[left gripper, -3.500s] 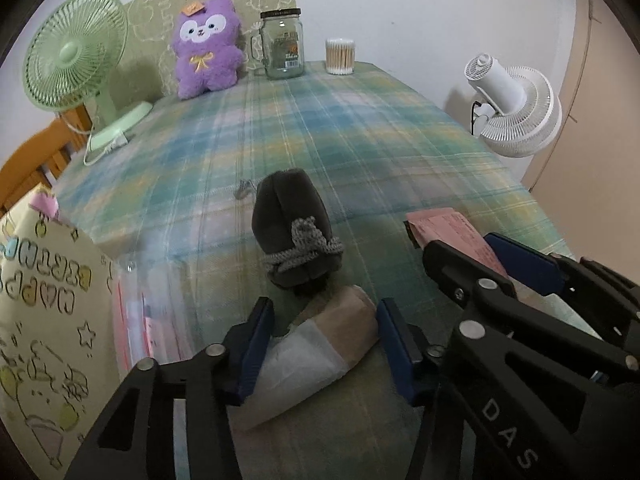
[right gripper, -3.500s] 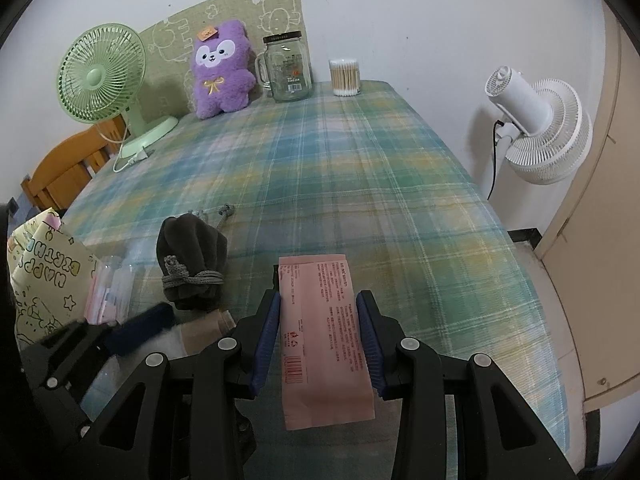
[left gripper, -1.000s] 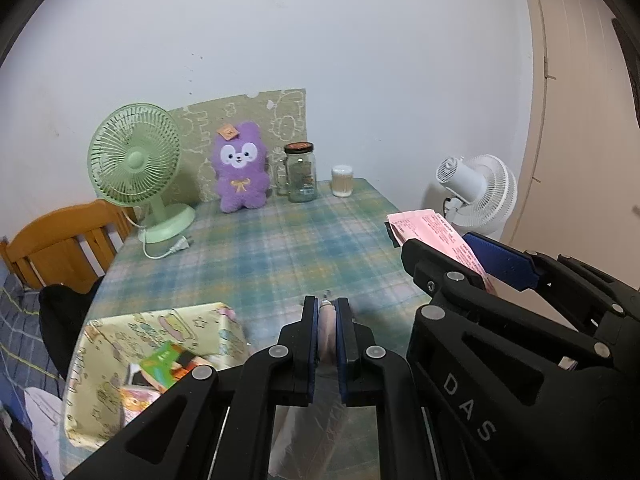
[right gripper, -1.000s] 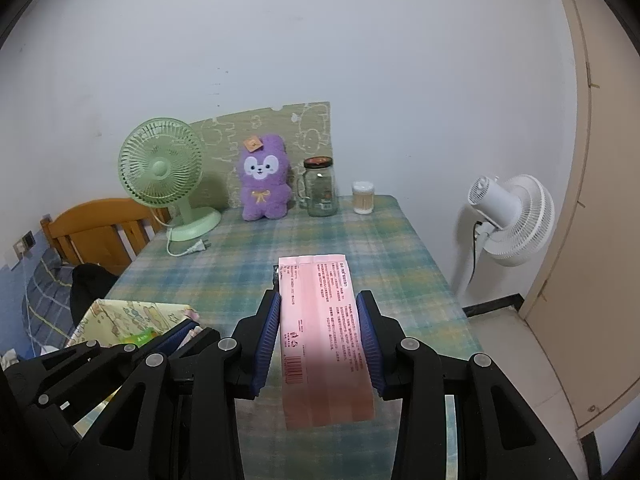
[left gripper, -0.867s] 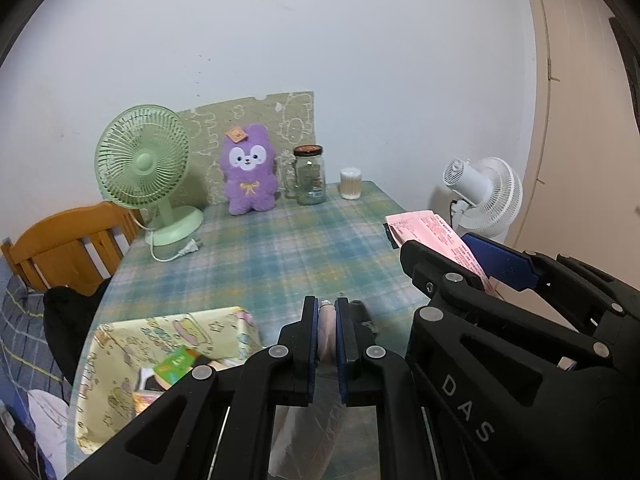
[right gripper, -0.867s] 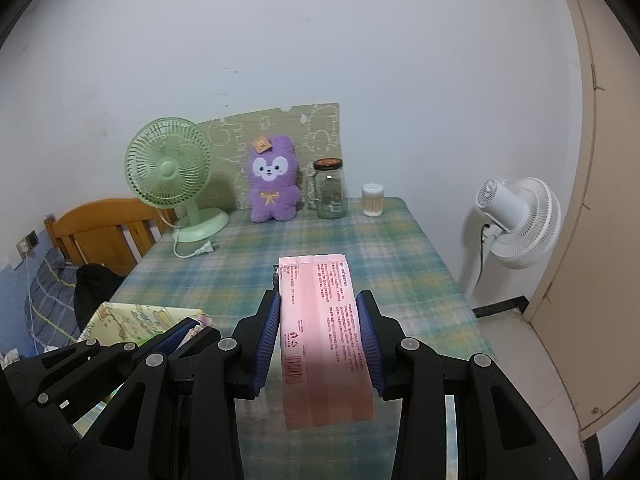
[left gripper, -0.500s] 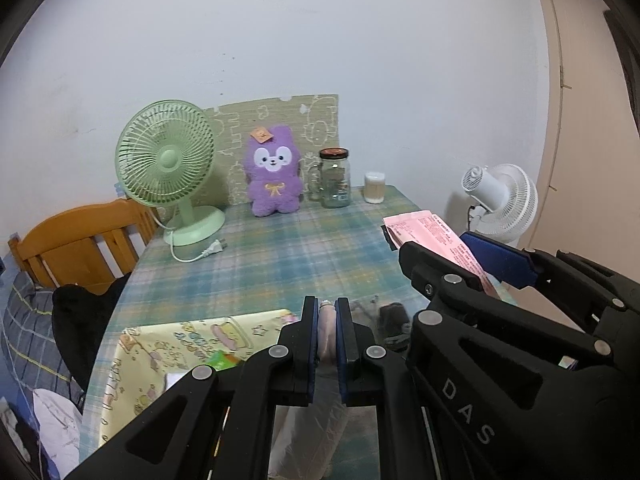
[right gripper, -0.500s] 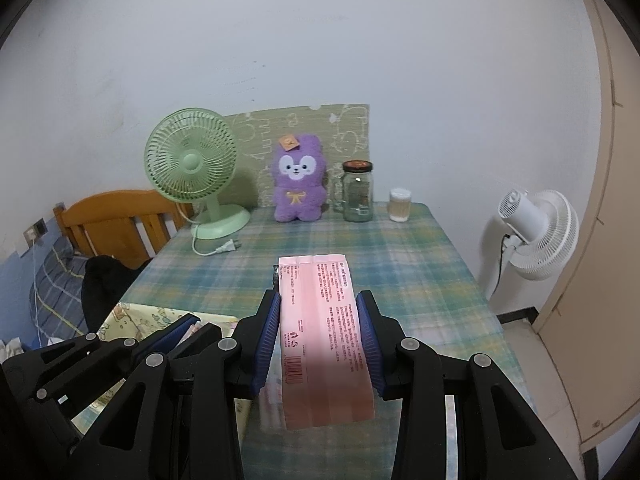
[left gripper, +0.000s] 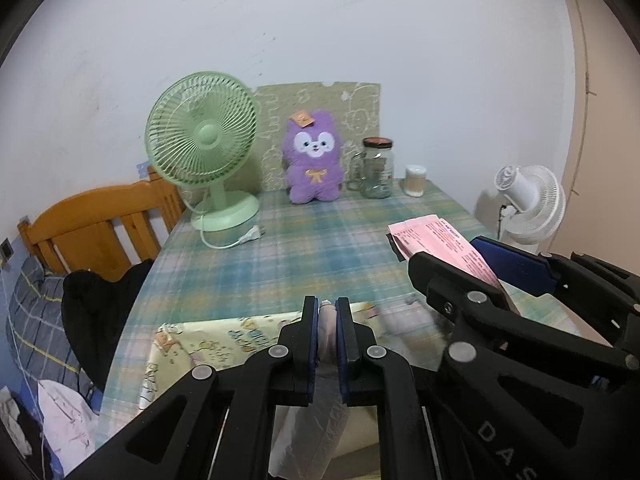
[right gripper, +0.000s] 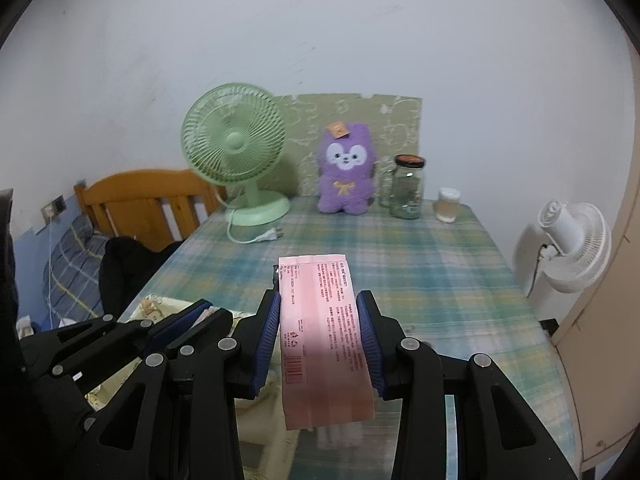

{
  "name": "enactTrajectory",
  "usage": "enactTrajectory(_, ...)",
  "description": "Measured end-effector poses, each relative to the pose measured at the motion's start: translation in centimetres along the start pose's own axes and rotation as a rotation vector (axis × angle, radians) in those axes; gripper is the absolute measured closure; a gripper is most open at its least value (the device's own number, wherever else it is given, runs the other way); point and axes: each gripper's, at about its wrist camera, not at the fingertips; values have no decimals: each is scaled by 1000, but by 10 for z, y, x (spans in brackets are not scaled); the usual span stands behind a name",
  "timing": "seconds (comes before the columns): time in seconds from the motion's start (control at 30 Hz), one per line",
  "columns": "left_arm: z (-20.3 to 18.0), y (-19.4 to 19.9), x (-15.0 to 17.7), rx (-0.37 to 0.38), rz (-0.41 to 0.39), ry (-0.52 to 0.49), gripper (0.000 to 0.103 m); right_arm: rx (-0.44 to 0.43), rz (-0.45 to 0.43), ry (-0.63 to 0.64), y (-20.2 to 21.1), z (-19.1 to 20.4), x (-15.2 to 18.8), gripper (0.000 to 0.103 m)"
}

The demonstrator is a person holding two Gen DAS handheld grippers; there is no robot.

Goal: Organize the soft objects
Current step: 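Carry the beige cloth and pink envelope over the patterned box with both tools, then lower the cloth and envelope into the box and open both tools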

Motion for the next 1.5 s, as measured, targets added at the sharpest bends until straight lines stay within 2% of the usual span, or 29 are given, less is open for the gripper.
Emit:
enactTrajectory(0.43,37,-26,20,-52,70,12,95,-63,80,30,-33,35,15,61)
enactTrajectory(0.6,49,-36,34,-64,115,48,89,-72,121,54,-45,47,24,61)
enactTrajectory(0.7,55,-38,42,-94,147,67,83,-87,144,53,-51,51,30,61)
enactTrajectory(0.77,58,-36,45,-112,150,76,73,-107,164,50,-56,55,34,61)
enactTrajectory(0.93,67,-32,55,-144,168,102,64,-128,188,63,-58,65,39,60)
enactTrajectory(1.0,68,-27,57,-143,164,108,63,-137,191,65,-56,68,41,59)
enactTrajectory(1.17,69,-19,62,-135,162,122,47,-143,190,81,-52,74,44,58)
enactTrajectory(1.2,69,-17,63,-128,160,125,46,-143,190,85,-51,74,44,57)
enactTrajectory(1.27,68,-13,64,-120,156,131,40,-134,181,92,-47,74,44,44)
enactTrajectory(1.33,66,-10,64,-117,152,131,39,-126,170,87,-43,72,44,38)
enactTrajectory(1.5,58,-2,63,-98,142,125,35,-110,157,82,-35,67,45,31)
Point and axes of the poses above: each gripper's, at about its wrist camera, not at the fingertips, and y roughly against the way its jaws point, z to its left, x to its underside
